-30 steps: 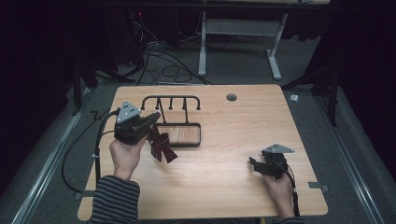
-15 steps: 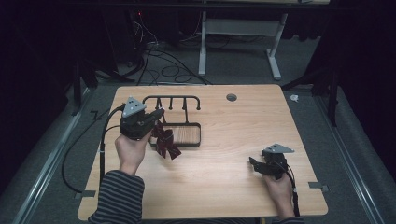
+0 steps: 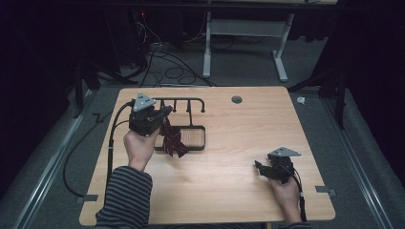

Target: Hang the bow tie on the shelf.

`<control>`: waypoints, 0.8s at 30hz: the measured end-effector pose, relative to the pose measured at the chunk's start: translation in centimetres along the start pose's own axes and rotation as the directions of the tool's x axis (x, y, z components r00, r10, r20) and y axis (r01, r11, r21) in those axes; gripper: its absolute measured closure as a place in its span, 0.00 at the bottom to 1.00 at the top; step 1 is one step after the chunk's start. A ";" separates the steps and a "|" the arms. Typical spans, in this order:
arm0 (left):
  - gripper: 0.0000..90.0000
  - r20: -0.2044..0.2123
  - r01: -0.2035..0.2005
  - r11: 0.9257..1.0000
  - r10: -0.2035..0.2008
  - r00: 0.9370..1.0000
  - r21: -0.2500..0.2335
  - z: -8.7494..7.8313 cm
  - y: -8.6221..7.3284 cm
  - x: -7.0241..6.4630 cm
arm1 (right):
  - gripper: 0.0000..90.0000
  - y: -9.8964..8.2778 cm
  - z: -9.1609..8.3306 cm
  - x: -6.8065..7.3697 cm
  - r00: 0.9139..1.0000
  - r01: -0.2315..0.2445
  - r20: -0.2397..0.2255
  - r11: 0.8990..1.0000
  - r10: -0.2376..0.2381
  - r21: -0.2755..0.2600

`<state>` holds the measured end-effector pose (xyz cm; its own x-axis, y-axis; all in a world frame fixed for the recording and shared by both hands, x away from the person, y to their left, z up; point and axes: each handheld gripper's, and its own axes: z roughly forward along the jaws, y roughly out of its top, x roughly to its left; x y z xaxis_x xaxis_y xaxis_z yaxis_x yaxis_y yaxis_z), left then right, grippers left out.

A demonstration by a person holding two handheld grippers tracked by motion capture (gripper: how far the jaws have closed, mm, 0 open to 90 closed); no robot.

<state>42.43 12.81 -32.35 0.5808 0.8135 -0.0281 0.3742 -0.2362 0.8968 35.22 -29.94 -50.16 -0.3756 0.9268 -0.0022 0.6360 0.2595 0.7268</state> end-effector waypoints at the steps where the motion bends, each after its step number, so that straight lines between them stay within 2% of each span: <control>1: 1.00 0.000 0.000 1.000 0.000 1.000 0.000 0.0 0.0 0.0 | 0.42 0.0 0.0 0.0 1.000 0.000 0.000 1.000 0.000 0.000; 12: 1.00 -0.012 0.006 1.000 -0.006 1.000 0.007 1.2 0.8 0.2 | 0.42 0.0 0.0 0.0 1.000 -0.005 -0.003 1.000 0.005 -0.002; 24: 1.00 -0.010 0.003 1.000 -0.003 1.000 0.012 2.6 1.5 -0.1 | 0.42 0.0 0.0 0.0 1.000 -0.006 -0.003 1.000 0.006 -0.001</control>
<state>44.85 10.96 -32.13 0.5724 0.8196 -0.0258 0.3843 -0.2403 0.8914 35.22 -29.95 -50.16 -0.3738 0.9275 0.0041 0.6376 0.2538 0.7274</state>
